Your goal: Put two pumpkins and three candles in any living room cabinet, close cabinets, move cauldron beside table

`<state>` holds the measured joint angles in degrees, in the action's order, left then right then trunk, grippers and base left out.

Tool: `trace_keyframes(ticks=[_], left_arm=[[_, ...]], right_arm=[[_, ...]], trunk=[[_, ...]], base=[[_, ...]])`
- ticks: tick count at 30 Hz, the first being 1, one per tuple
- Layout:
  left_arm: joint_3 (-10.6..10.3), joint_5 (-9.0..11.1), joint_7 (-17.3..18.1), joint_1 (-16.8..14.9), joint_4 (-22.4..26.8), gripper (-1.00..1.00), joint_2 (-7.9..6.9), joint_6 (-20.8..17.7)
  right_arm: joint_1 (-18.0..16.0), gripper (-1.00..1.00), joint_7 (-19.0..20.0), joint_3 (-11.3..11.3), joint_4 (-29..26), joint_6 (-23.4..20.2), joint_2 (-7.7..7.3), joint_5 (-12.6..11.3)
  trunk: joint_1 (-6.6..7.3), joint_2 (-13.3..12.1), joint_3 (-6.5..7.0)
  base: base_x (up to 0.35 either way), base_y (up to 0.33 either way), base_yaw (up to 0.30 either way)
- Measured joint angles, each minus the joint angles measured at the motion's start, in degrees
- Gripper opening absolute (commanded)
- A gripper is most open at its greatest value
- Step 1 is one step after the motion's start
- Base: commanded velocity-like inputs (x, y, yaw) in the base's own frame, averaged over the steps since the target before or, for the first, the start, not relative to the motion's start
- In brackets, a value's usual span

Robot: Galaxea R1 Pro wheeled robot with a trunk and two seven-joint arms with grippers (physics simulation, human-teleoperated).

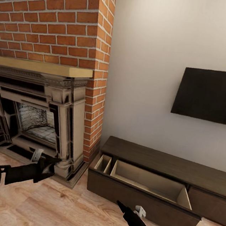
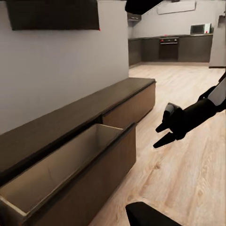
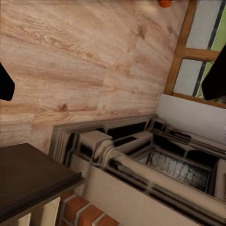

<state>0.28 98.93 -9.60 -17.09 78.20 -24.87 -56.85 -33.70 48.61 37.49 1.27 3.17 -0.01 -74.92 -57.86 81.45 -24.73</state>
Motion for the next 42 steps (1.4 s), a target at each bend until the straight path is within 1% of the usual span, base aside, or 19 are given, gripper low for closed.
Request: trace_keyframes(ticks=[3,5,8,10,14,15,17,18,19,20,22,26,27,29,31,33,36,39,42], left_arm=[[1.16,0.11,0.06,0.00,-1.36,1.00,-1.69,0.00],[1.48,0.12,0.08,0.01,-2.16,1.00,-2.07,0.00],[1.77,-0.11,0.02,0.01,-4.00,1.00,-2.36,0.06],[1.91,-0.36,0.04,0.00,-6.54,1.00,-2.73,0.07],[3.15,-1.51,-0.02,-0.04,-13.62,1.00,-4.85,0.14],[3.36,-2.43,-0.03,-0.05,-15.83,1.00,-5.37,0.16],[3.63,-5.26,-0.01,-0.02,-20.22,1.00,-6.19,0.24],[3.71,-7.10,-0.02,-0.01,-22.07,1.00,-6.43,0.34],[3.74,-7.96,-0.03,-0.03,-22.89,1.00,-6.51,0.42],[3.79,-10.00,-0.08,-0.05,-24.33,1.00,-6.59,0.71],[3.80,-13.84,-0.18,-0.05,-26.31,1.00,-6.61,2.49],[3.77,-21.11,-0.25,-0.05,-28.84,1.00,-6.42,7.41],[3.73,-21.97,-0.24,-0.06,-29.46,1.00,-6.37,7.78],[3.64,-25.05,-0.25,-0.13,-32.28,1.00,-6.25,8.84],[3.58,-27.58,-0.28,-0.22,-34.70,1.00,-6.21,11.60],[3.52,-29.68,-0.35,-0.26,-36.21,1.00,-6.15,16.23],[3.47,-32.08,-0.47,-0.31,-38.07,1.00,-5.75,21.60],[3.41,-33.02,-0.50,-0.45,-40.04,1.00,-4.16,24.59],[3.41,-33.39,-0.51,-0.53,-41.59,1.00,-2.39,29.57]], right_arm=[[0.00,1.00,-0.23,0.00,0.02,0.03,0.00,0.18],[0.00,1.00,-0.96,-0.01,0.02,0.29,0.00,0.16],[0.00,1.00,-3.62,-0.02,0.00,1.73,0.00,0.26],[0.00,1.00,-5.32,-0.01,0.00,2.39,0.00,0.32],[0.00,1.00,-6.29,-0.01,0.00,2.69,0.02,0.35],[0.00,1.00,-6.36,0.00,0.00,2.70,0.04,0.37],[0.00,1.00,-6.60,0.01,0.00,2.94,0.10,0.38],[0.00,1.00,-7.22,0.02,0.00,3.42,0.16,0.41],[0.00,1.00,-7.65,0.03,0.00,3.71,0.18,0.45],[0.00,1.00,-8.69,0.04,0.00,4.29,0.20,0.51],[0.00,1.00,-11.09,0.31,0.00,5.01,0.34,1.39],[0.00,1.00,-16.70,1.72,0.00,5.57,1.50,5.66],[0.00,1.00,-17.62,1.77,0.00,5.59,1.64,6.02],[0.00,1.00,-21.36,1.95,0.00,5.65,2.01,6.97],[0.00,1.00,-24.87,2.08,0.00,5.69,2.12,7.40],[0.00,1.00,-27.34,2.15,0.00,5.70,2.15,7.57],[0.00,1.00,-28.79,2.16,0.00,5.80,2.17,7.63],[0.00,1.00,-29.20,2.03,0.03,5.90,2.17,7.50],[0.00,1.00,-29.35,1.97,0.04,5.94,2.21,7.32]], trunk=[[0.66,-1.20,0.69],[1.10,-2.01,1.15],[1.76,-3.21,1.84],[2.20,-4.01,2.30],[3.08,-5.62,3.22],[3.30,-6.02,3.45],[3.74,-6.82,3.91],[3.95,-7.23,4.14],[4.18,-7.63,4.37],[4.39,-8.03,4.60],[4.83,-8.83,5.06],[5.71,-10.44,5.98],[5.93,-10.84,6.21],[6.37,-11.64,6.67],[6.81,-12.44,7.13],[7.25,-13.25,7.60],[7.91,-14.45,8.29],[8.57,-15.66,8.96],[9.23,-16.86,9.61]], base=[[0.000,0.000,0.233],[0.000,0.000,0.233],[0.000,0.000,0.233],[0.000,0.000,0.233],[0.000,0.000,0.230],[0.000,0.000,0.229],[0.000,0.000,0.228],[0.000,0.000,0.228],[0.000,0.000,0.228],[0.000,0.000,0.228],[0.000,0.000,0.227],[0.000,0.000,0.227],[0.000,0.000,0.227],[0.000,0.000,0.226],[0.000,0.000,0.226],[0.000,0.000,0.225],[0.000,0.000,0.223],[0.000,0.000,0.168],[0.000,0.000,0.136]])
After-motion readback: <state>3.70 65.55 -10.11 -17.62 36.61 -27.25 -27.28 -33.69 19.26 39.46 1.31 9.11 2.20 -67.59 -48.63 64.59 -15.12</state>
